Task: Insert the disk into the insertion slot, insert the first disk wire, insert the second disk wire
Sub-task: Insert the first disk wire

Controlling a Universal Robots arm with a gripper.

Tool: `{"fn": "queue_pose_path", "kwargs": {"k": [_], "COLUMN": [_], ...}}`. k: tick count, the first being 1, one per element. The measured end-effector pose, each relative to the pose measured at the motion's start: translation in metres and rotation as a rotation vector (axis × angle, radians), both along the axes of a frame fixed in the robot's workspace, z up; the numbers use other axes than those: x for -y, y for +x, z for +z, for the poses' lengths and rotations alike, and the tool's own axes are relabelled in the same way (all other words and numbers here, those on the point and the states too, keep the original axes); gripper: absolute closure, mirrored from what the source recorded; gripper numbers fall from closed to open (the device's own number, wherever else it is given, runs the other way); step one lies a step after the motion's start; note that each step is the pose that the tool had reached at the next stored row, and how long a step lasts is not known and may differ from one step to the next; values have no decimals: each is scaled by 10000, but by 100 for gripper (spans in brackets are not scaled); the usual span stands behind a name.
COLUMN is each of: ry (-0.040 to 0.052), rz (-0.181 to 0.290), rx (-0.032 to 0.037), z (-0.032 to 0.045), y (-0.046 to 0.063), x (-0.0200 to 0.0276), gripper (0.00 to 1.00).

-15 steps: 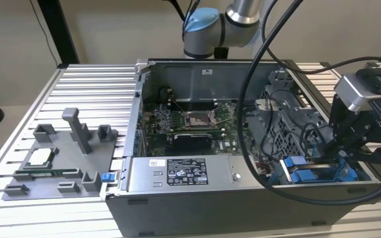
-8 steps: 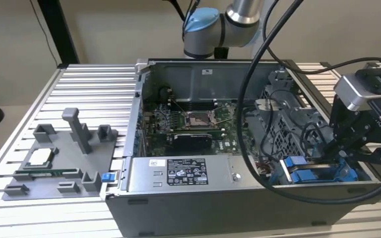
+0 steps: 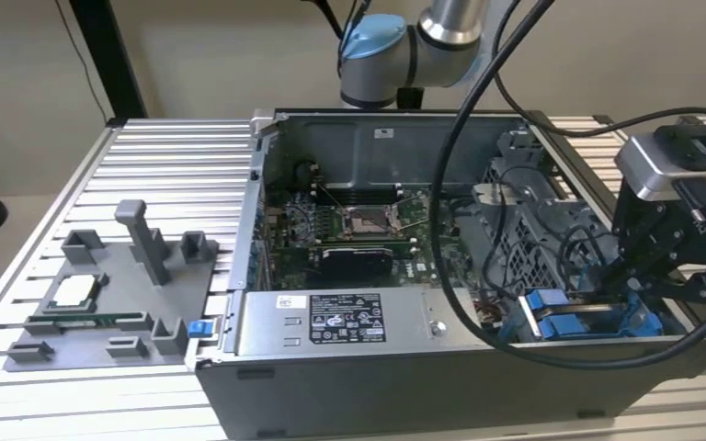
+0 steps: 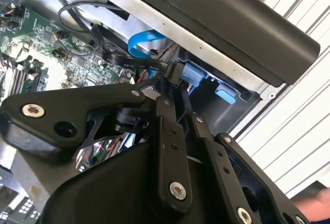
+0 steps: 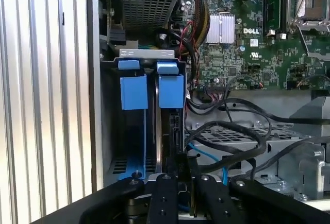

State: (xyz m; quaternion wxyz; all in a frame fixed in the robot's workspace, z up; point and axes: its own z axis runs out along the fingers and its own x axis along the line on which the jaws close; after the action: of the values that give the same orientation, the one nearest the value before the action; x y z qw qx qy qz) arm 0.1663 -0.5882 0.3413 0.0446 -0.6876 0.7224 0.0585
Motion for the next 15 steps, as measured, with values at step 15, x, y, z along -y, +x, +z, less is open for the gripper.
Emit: {"fn": "queue_pose_path", "kwargs": {"k": [15], "ry": [-25], "rz": [-255], "rx": [1], "z": [-10], "y": [-9], "x": [-17], "gripper": [100]}}
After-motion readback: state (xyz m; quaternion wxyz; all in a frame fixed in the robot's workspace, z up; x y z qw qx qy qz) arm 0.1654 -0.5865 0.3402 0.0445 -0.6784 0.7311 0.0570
